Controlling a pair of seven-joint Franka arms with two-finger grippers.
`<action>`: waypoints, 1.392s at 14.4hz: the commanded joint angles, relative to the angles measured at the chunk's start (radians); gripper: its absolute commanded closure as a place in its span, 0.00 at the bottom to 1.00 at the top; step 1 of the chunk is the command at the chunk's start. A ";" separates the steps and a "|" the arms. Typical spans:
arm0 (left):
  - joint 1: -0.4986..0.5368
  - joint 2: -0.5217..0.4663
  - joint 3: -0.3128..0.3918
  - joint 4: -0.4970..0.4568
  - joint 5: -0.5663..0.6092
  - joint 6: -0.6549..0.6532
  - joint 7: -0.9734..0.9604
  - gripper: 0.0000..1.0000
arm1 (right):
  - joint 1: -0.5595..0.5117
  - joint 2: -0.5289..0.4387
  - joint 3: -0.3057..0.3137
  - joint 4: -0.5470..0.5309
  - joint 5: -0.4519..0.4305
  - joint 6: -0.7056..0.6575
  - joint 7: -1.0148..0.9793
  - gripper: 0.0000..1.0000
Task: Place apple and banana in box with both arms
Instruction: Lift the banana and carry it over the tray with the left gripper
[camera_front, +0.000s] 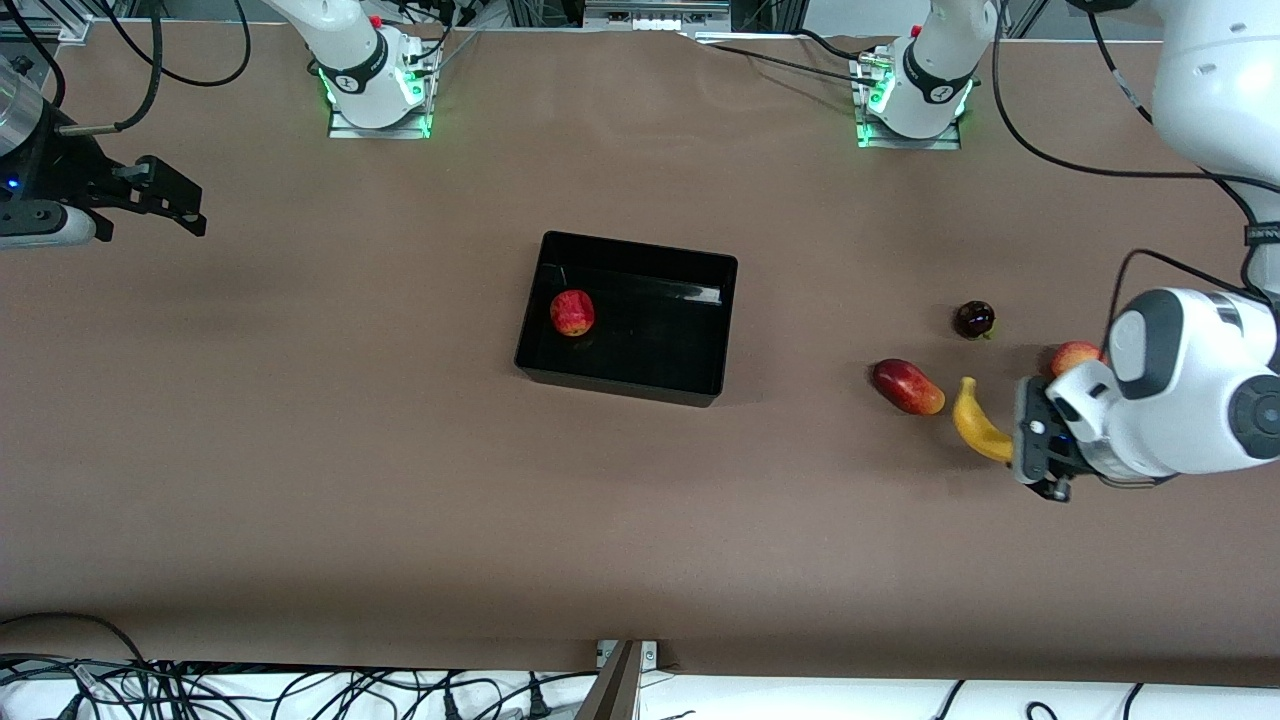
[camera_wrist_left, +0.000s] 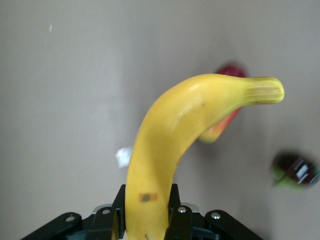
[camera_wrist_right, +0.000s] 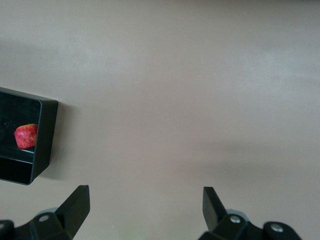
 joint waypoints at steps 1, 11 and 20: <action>-0.098 0.000 -0.036 -0.007 -0.016 -0.066 -0.236 0.88 | -0.002 -0.009 0.004 0.007 0.003 -0.014 0.002 0.00; -0.639 0.038 -0.090 -0.021 0.108 0.018 -1.274 0.86 | -0.002 -0.008 0.004 0.007 0.003 -0.015 0.002 0.00; -0.693 0.078 -0.087 -0.021 0.174 0.057 -1.377 0.00 | 0.001 -0.009 0.006 0.007 0.003 -0.017 0.002 0.00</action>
